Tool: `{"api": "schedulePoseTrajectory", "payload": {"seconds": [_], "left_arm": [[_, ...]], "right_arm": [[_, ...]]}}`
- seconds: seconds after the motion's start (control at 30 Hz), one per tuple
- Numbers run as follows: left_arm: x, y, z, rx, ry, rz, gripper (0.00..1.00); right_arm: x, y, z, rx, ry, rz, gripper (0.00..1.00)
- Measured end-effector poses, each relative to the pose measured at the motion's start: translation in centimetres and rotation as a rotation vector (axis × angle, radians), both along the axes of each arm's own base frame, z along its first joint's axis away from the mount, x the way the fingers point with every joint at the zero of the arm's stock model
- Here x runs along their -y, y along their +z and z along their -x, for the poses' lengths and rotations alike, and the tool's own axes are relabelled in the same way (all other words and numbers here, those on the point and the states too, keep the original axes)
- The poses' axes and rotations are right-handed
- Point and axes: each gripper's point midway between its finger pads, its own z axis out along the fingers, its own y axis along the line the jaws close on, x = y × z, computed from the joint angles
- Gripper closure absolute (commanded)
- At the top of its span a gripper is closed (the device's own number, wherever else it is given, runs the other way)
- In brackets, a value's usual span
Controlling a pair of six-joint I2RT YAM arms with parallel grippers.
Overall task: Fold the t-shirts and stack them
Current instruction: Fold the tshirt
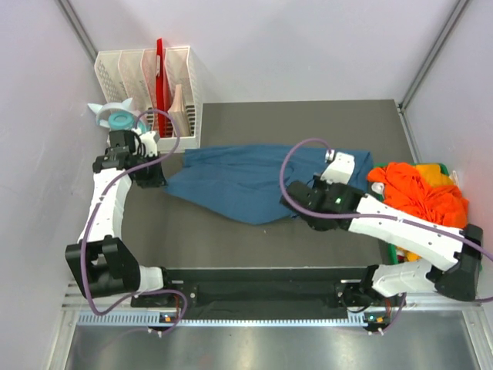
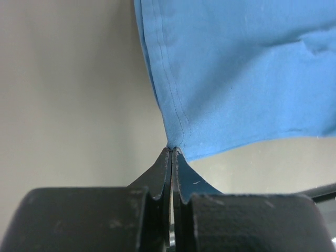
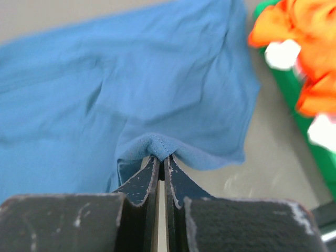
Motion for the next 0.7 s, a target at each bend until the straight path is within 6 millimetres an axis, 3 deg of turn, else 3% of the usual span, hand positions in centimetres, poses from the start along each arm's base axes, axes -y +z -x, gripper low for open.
{"api": "schedulePoseTrajectory", "payload": {"seconds": [0.2, 0.33, 0.7], "left_arm": [[-0.4, 0.0, -2.3, 0.009, 0.032, 0.006, 1.00], [-0.7, -0.6, -3.9, -0.002, 0.052, 0.013, 1.00], [-2.1, -2.6, -7.7, -0.020, 0.093, -0.016, 1.00]], "right_arm": [[2.9, 2.0, -4.3, 0.028, -0.049, 0.043, 1.00], [3.8, 2.3, -6.9, 0.028, -0.053, 0.068, 1.00], [4.4, -1.0, -13.7, -0.071, -0.033, 0.124, 1.00]]}}
